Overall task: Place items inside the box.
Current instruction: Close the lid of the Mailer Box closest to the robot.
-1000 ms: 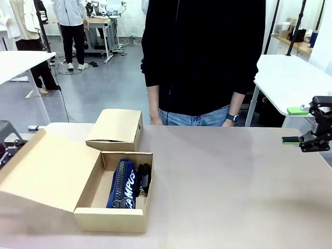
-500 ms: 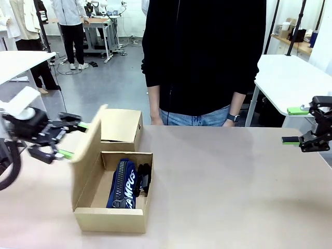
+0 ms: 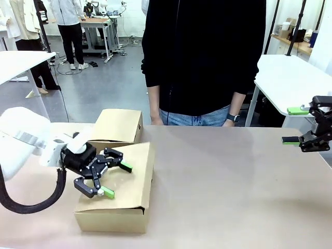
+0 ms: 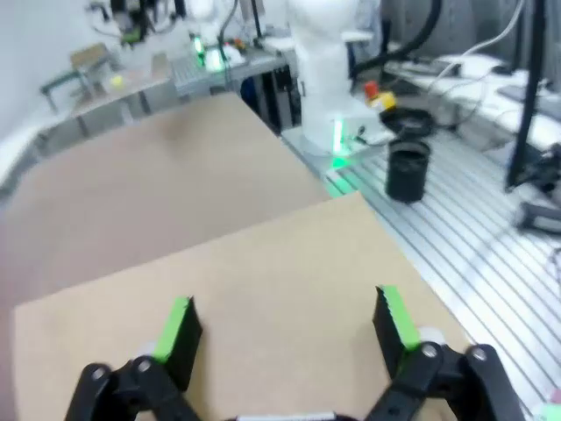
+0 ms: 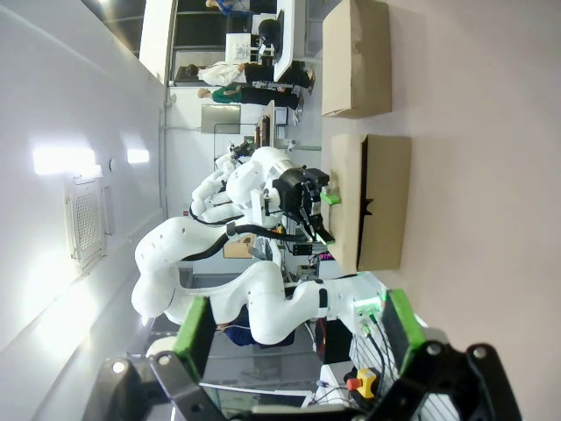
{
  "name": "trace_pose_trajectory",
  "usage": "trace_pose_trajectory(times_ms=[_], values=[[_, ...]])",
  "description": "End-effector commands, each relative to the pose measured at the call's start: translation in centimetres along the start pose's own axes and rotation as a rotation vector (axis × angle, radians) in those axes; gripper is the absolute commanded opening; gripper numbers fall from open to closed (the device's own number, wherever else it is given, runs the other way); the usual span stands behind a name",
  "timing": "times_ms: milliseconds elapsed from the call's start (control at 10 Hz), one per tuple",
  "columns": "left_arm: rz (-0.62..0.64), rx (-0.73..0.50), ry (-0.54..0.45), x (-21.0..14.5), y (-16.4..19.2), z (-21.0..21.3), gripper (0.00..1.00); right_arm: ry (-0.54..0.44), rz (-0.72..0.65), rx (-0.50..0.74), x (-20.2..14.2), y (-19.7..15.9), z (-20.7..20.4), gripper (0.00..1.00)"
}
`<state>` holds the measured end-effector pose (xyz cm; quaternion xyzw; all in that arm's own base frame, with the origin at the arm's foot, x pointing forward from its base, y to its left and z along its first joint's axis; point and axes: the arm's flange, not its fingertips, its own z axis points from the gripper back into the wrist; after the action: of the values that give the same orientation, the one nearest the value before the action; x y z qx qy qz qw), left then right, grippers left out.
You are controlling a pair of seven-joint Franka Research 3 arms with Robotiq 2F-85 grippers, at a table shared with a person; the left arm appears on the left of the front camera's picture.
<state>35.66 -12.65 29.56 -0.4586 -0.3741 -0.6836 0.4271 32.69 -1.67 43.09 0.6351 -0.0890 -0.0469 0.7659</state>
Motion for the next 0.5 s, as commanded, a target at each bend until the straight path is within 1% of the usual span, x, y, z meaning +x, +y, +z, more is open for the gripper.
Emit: trace_pose_trajectory(times_ms=[0, 100, 200, 400], values=[[-0.061, 0.018, 0.081, 0.4, -2.9, 0.2, 1.0, -0.005, 0.003, 0.013, 0.0, 0.2, 0.0, 1.0], [-0.058, 0.02, 0.103, 0.1, -2.9, 0.3, 1.0, -0.005, 0.003, 0.013, 0.0, 0.2, 0.0, 1.0], [-0.045, 0.034, 0.099, -0.1, -2.8, 0.6, 1.0, -0.005, 0.003, 0.013, 0.0, 0.2, 0.0, 1.0], [-0.029, 0.116, 0.098, 0.9, -2.4, 2.0, 1.0, -0.005, 0.003, 0.013, 0.0, 0.2, 0.0, 1.0]])
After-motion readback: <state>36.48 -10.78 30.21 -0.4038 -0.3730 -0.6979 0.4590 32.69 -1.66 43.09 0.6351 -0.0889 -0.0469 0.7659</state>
